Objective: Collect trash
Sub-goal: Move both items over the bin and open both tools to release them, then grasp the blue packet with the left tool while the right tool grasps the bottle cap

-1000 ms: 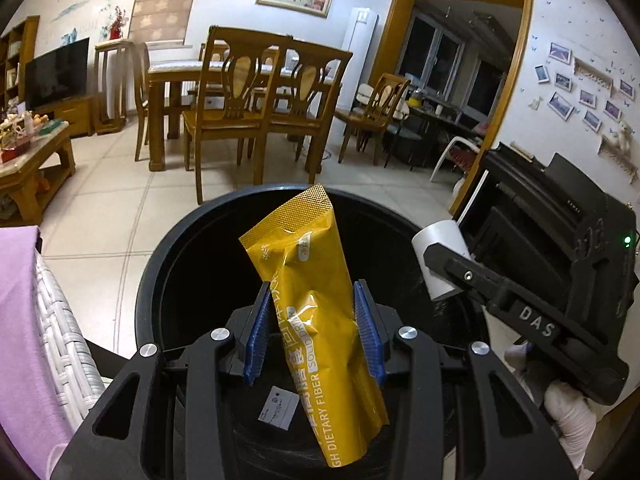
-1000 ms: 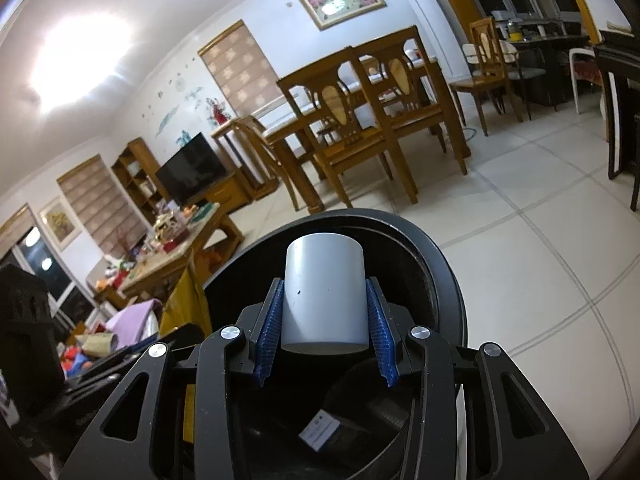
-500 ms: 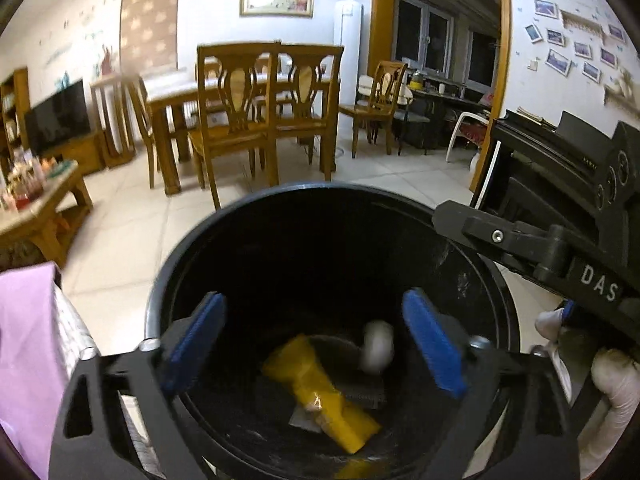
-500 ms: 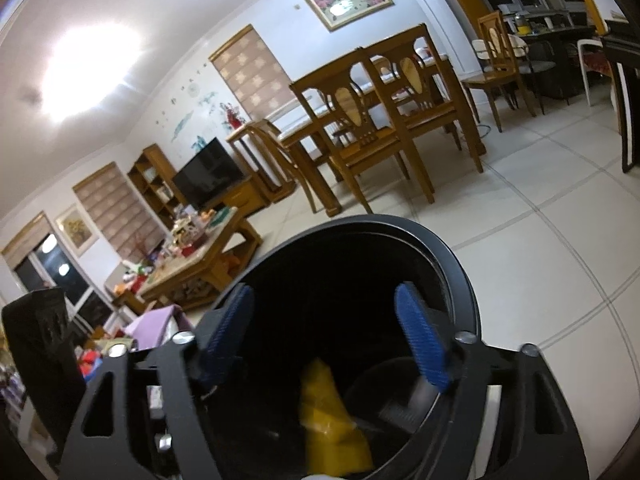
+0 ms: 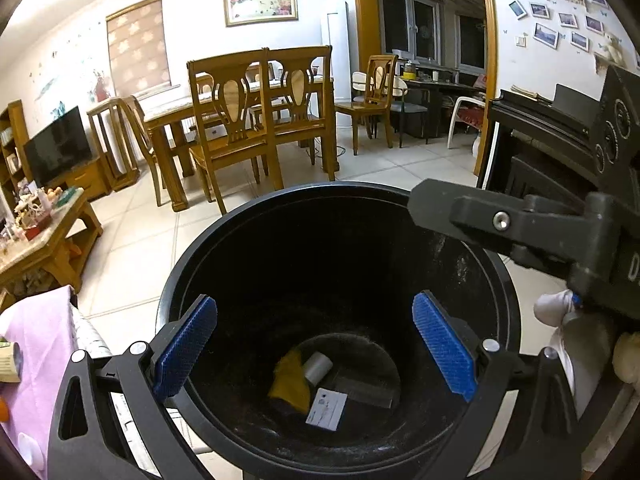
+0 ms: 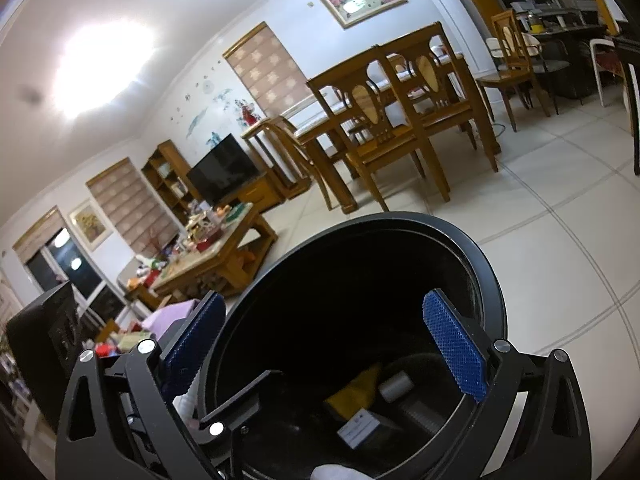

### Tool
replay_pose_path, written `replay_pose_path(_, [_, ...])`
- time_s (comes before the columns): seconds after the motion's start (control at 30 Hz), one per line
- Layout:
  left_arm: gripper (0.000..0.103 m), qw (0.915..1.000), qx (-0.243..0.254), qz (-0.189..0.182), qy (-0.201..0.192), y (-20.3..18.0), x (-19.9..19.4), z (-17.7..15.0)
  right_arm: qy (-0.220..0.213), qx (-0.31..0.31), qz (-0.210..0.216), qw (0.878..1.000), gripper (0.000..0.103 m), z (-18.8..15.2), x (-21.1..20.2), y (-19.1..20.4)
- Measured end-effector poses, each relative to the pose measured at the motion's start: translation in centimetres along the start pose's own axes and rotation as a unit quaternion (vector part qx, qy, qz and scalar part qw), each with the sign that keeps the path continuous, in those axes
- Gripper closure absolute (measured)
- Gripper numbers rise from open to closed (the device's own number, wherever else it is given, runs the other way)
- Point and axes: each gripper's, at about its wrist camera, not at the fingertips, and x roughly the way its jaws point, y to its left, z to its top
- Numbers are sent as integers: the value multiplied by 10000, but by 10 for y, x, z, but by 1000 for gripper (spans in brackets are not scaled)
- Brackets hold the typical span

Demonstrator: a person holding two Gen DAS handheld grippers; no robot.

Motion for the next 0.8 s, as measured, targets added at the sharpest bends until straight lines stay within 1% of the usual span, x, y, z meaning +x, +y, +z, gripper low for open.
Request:
replay_pose_path(0.13, [5, 10000, -34, 2, -25, 2, -8, 1, -25, 53, 9, 10000, 5, -1, -3, 4])
replay_pose_path(0.3, [5, 9999, -100, -49, -111, 7, -29, 0, -33, 23, -8, 10000, 5, -2, -8, 12])
replay_pose_path(0.43, [5, 9996, -173, 22, -206, 25, -52, -5, 29, -173, 19, 9998, 5, -4, -11, 32])
replay_pose_path(0.53, [5, 9989, -383, 70, -242, 48, -71, -13, 94, -378, 52, 9992, 5, -10, -9, 51])
replay_pose_path(0.67, [5, 9964, -768, 212, -297, 89, -97, -29, 239, -654, 215, 9973, 5, -21, -1, 87])
replay_pose_path(0.8, [5, 9911, -1177, 528, -331, 139, -123, -51, 485, -988, 351, 9933, 5, -35, 16, 128])
